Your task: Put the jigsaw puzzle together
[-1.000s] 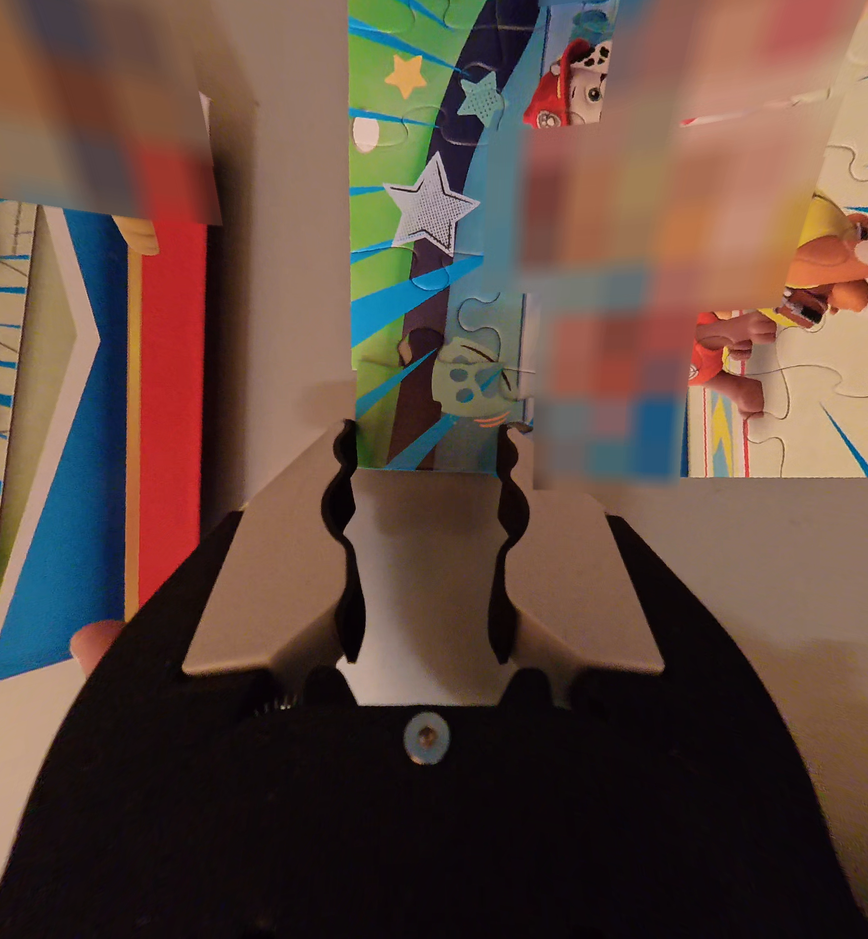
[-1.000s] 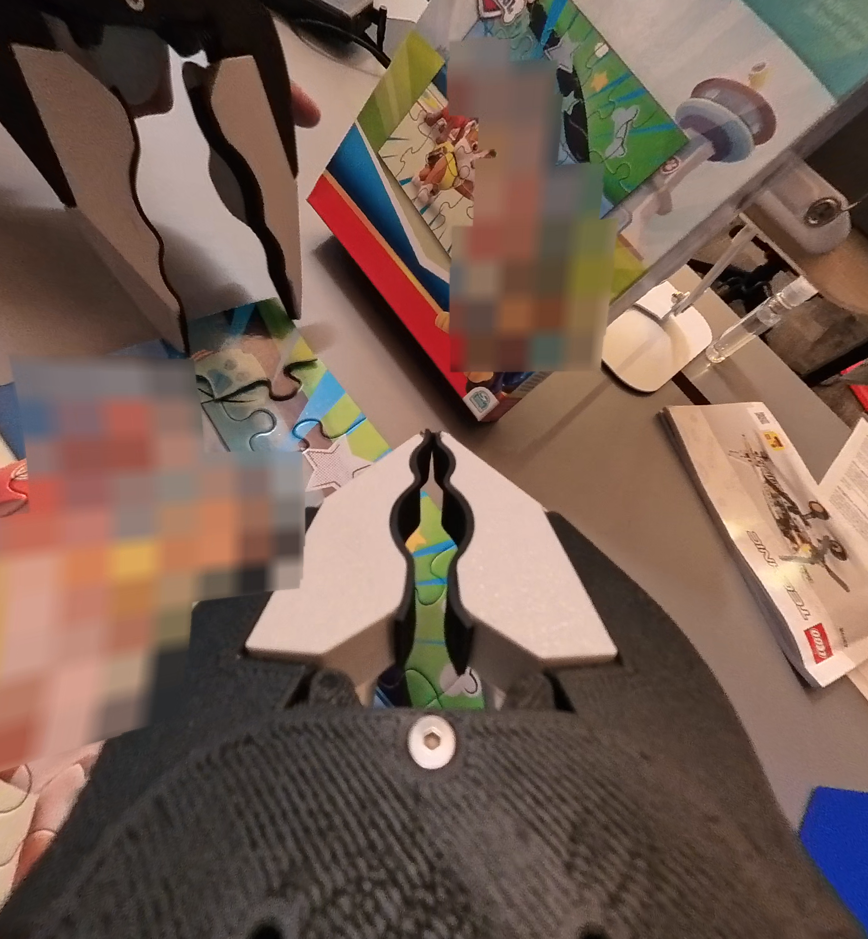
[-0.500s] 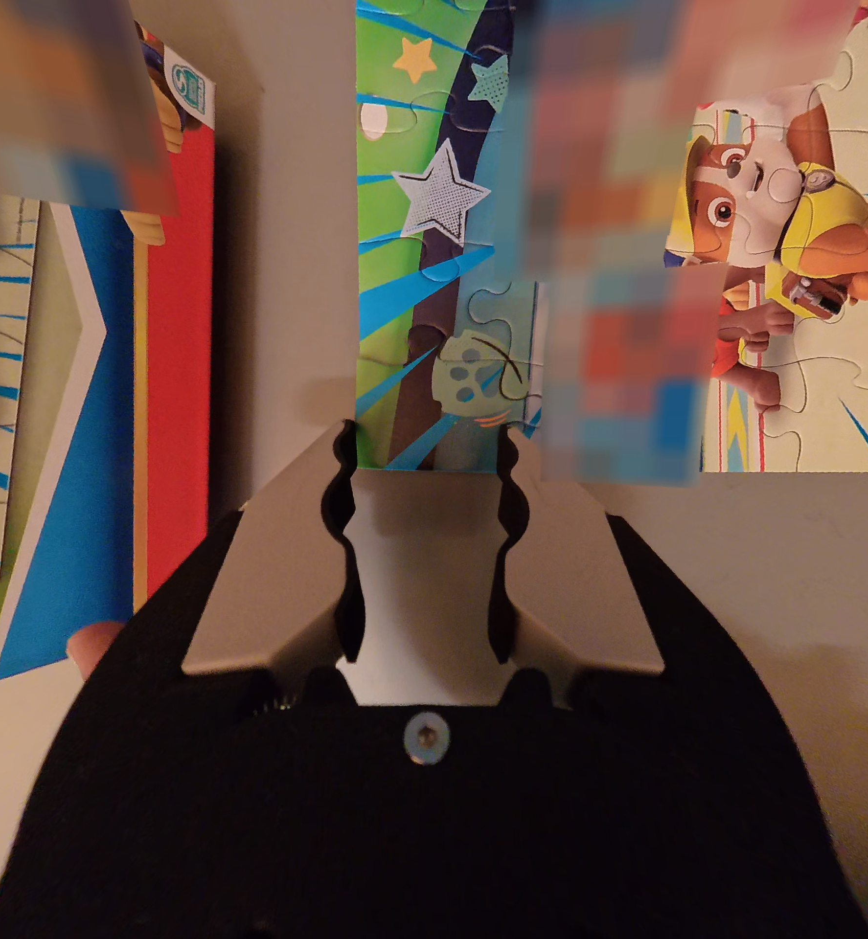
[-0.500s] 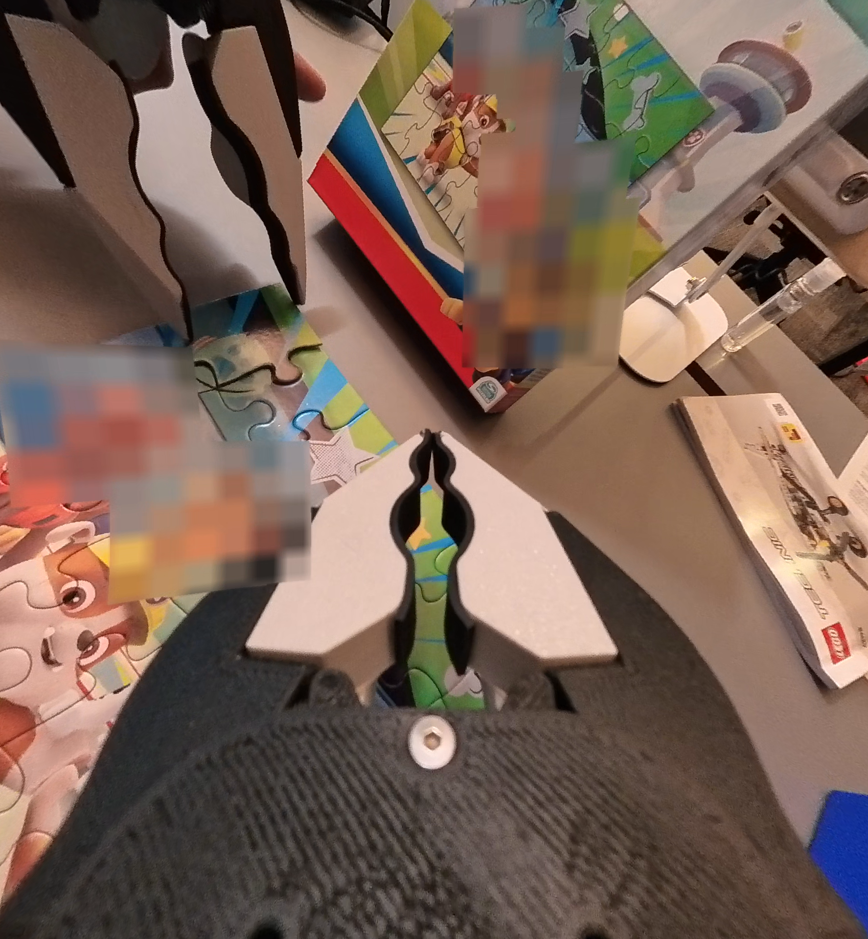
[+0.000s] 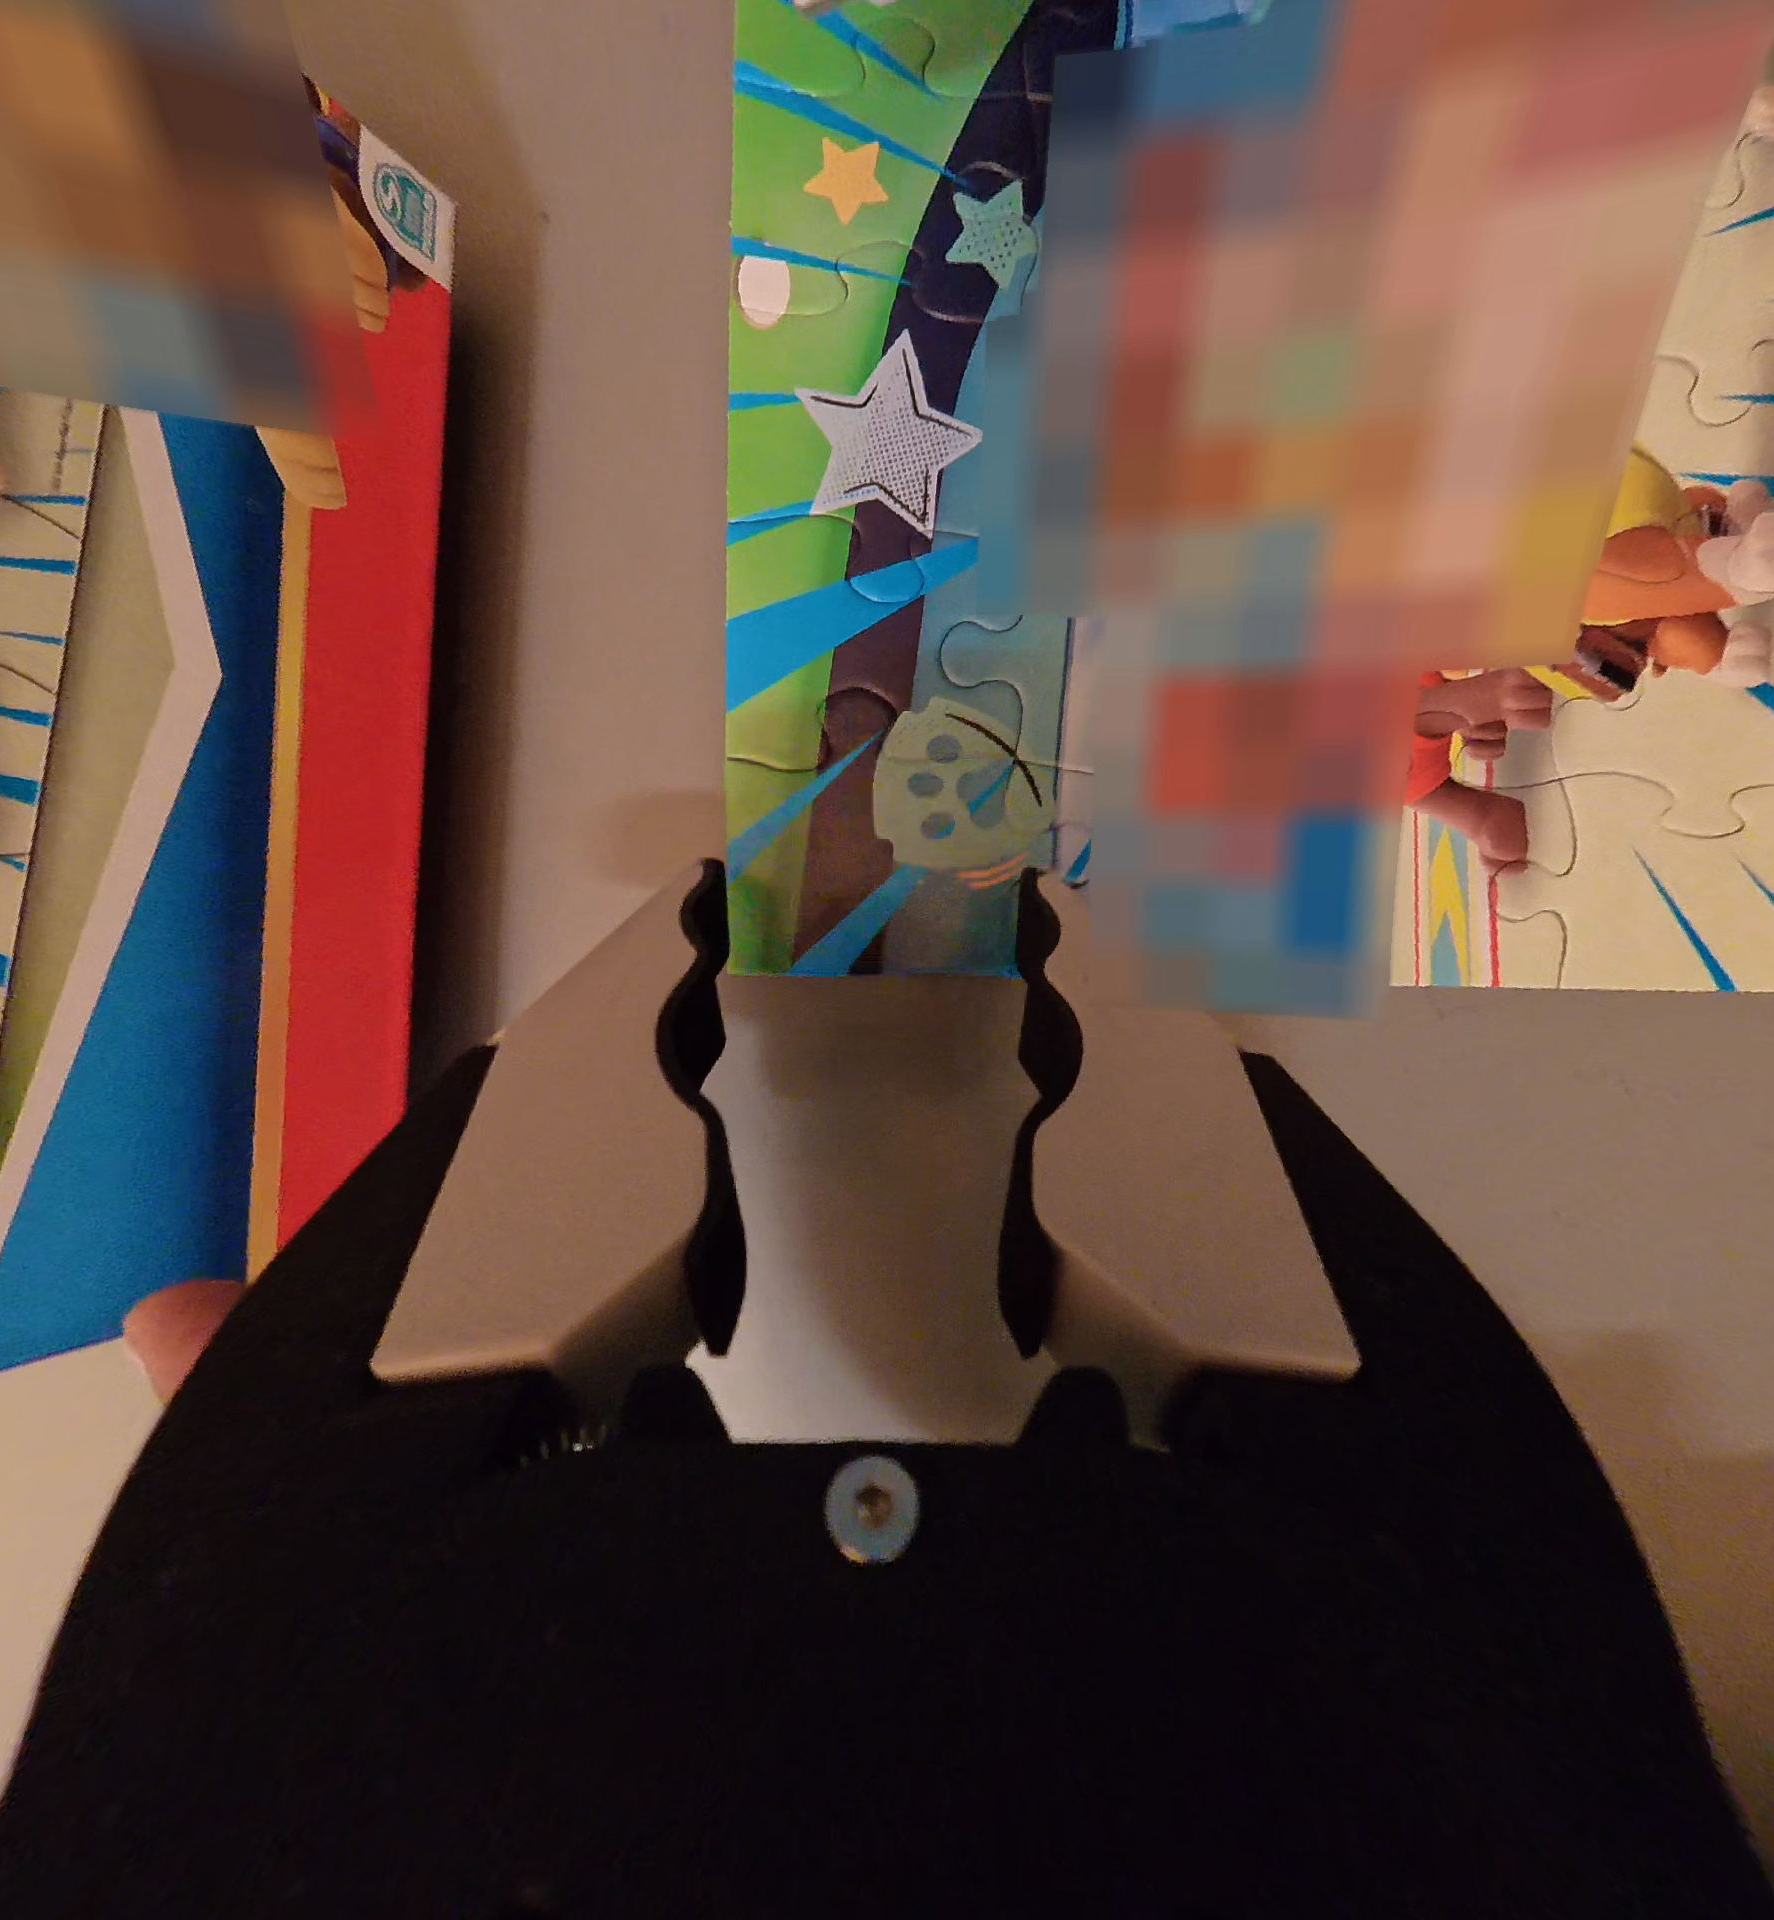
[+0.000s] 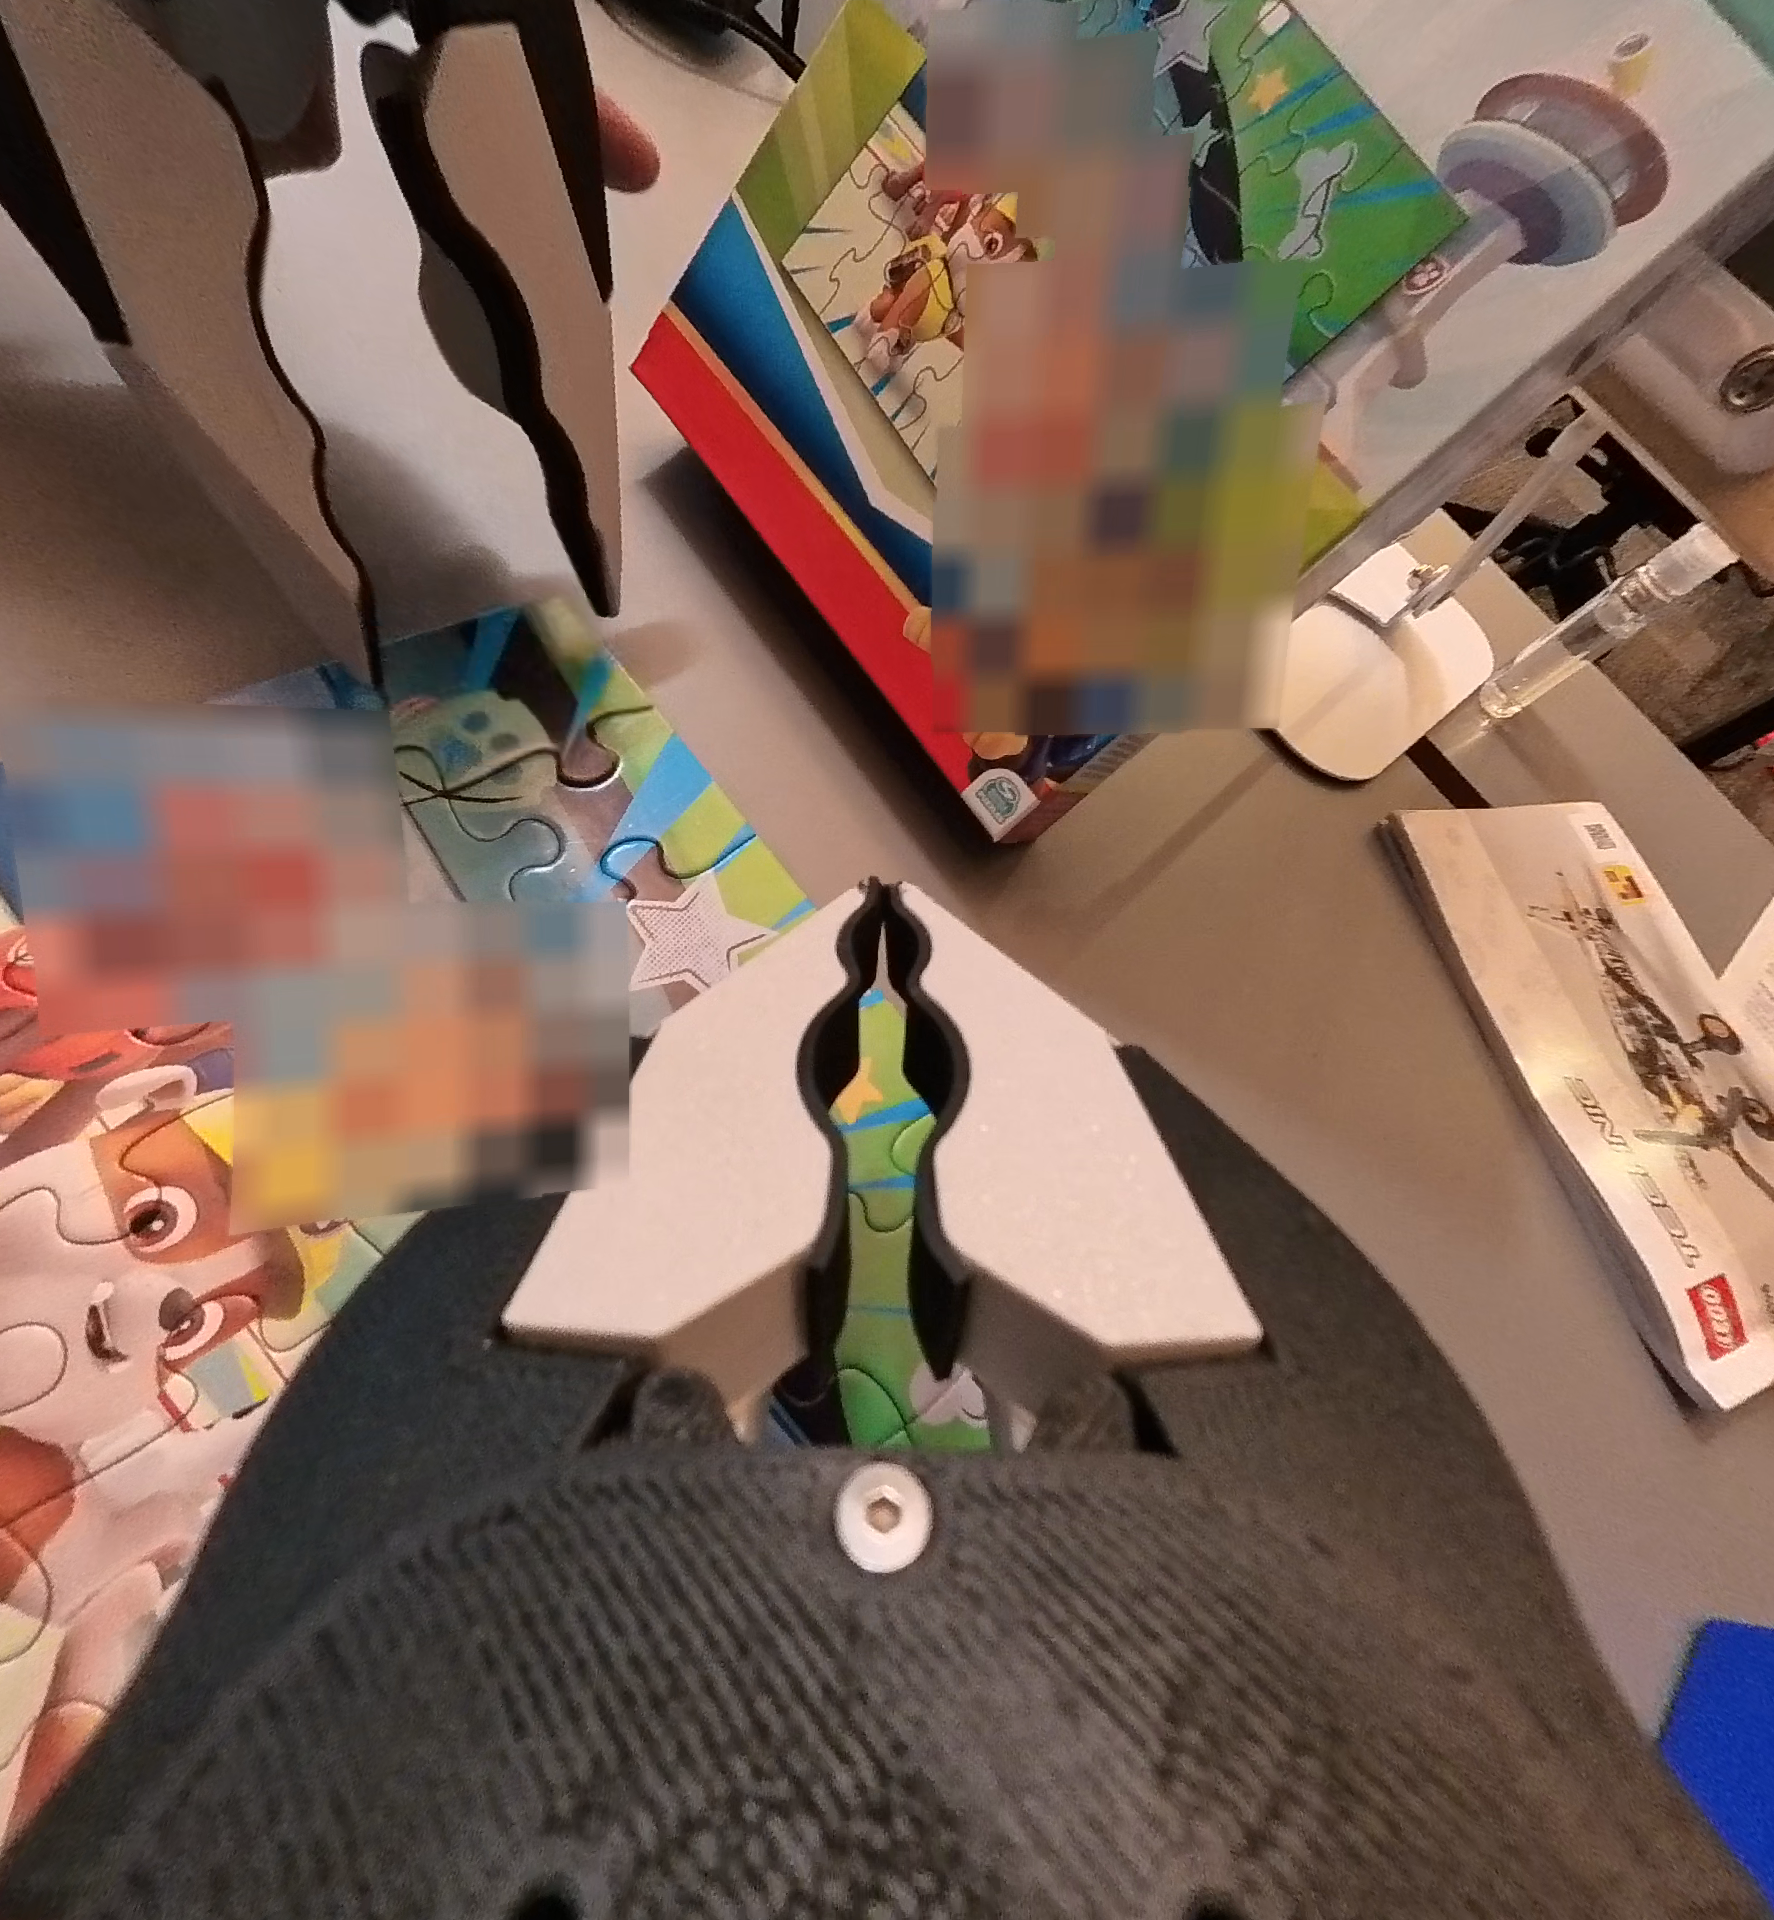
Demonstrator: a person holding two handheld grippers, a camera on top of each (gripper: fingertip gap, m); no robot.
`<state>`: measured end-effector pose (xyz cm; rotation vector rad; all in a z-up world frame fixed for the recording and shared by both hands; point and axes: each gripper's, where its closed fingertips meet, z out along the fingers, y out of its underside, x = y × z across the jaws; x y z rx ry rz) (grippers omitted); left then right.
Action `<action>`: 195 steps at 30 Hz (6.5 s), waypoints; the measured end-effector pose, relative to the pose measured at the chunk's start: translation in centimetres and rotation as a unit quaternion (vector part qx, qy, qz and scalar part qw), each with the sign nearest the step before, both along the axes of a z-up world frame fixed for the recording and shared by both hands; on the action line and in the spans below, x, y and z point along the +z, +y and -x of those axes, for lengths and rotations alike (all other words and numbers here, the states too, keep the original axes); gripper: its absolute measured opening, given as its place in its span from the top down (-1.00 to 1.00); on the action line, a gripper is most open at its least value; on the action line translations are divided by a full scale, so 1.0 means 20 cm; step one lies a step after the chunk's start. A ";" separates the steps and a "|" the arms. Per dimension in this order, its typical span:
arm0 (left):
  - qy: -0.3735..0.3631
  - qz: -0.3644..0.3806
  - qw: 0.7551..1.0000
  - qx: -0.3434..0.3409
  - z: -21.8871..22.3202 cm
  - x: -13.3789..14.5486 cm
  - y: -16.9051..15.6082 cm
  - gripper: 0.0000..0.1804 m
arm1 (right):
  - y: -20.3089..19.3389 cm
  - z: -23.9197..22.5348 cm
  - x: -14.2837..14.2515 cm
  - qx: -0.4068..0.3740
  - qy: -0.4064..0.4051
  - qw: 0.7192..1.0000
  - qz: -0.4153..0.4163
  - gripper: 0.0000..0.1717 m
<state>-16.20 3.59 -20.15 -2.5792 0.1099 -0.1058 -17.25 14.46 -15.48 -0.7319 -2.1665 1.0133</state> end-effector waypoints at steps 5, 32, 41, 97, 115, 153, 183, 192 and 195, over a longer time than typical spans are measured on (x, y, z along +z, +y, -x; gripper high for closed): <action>-0.001 -0.002 1.000 0.008 0.00 -0.02 -0.01 0.39 | 0.00 0.00 -0.01 0.001 -0.002 1.000 0.000 1.00; 0.012 -0.017 0.998 0.054 -0.02 -0.03 0.04 0.66 | -0.01 0.00 -0.03 0.005 -0.006 1.000 -0.010 1.00; 0.004 -0.033 0.998 0.058 -0.05 -0.04 0.10 0.97 | -0.02 -0.01 -0.02 0.005 -0.003 1.000 -0.017 1.00; 0.005 -0.189 0.887 0.421 -0.41 0.11 -0.40 0.70 | 0.10 -0.72 -0.27 -0.123 -0.166 0.975 0.080 -0.09; -0.013 -0.418 0.786 0.456 -0.30 0.36 -0.61 0.52 | -0.02 -0.67 -0.26 -0.096 -0.164 0.978 0.085 0.00; 0.049 -0.422 0.828 0.366 -0.45 0.42 -0.48 0.42 | -0.04 -0.69 0.07 -0.052 0.067 0.988 0.129 0.32; -0.045 -0.139 0.937 0.318 -0.52 -0.01 -0.37 0.48 | -0.04 -0.59 -0.26 0.026 -0.157 0.986 0.051 0.45; 0.005 -0.096 0.948 0.302 -0.70 -0.03 -0.44 0.51 | -0.14 -0.85 -0.26 0.004 -0.157 0.986 0.057 0.61; -0.006 -0.107 0.946 0.305 -0.71 -0.03 -0.45 0.51 | -0.15 -0.89 -0.25 0.011 -0.149 0.988 0.049 0.63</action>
